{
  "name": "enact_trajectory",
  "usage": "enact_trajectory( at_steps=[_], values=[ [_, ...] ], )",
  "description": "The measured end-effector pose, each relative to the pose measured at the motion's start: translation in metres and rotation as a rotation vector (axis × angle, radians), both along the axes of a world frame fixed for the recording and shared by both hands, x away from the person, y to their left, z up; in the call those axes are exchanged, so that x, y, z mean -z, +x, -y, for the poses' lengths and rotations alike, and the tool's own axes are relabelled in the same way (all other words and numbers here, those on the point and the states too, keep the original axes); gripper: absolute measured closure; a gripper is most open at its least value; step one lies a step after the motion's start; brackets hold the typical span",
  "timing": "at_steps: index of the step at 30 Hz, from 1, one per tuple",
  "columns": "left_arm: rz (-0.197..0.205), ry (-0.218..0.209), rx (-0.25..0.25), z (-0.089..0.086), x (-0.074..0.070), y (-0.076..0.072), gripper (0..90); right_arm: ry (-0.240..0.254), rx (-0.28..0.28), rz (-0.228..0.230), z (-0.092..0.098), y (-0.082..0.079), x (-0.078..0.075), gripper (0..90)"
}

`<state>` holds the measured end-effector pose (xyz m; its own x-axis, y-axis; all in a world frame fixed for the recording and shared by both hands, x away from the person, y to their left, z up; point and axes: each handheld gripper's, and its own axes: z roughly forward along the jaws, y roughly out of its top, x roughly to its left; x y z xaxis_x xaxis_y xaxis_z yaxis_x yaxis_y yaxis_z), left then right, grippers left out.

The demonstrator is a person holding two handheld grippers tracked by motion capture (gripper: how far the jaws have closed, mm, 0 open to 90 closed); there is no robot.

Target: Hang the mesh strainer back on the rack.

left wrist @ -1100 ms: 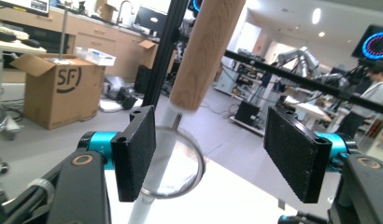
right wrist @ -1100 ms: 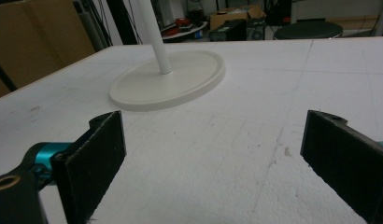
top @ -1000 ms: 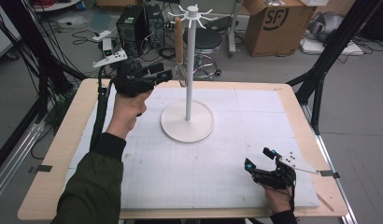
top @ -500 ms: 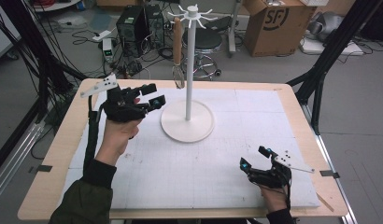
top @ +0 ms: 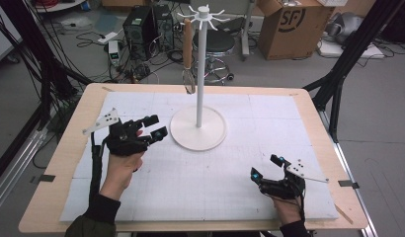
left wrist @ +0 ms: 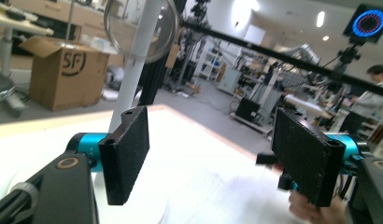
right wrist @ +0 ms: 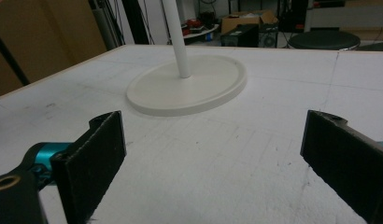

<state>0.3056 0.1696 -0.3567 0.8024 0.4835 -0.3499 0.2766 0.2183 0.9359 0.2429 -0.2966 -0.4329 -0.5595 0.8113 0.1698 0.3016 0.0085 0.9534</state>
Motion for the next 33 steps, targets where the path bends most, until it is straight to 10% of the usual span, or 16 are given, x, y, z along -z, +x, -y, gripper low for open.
enact_trajectory(
  at_steps=[19, 33],
  values=[
    [0.000, 0.094, -0.056, -0.004, 0.062, -0.045, 29.2, -0.029, -0.007, -0.007, -0.004, 0.001, 0.004, 5.9],
    [-0.040, 0.106, -0.077, -0.013, 0.076, -0.058, 23.3, -0.045, -0.045, -0.011, -0.012, 0.000, 0.004, 5.9]
  ],
)
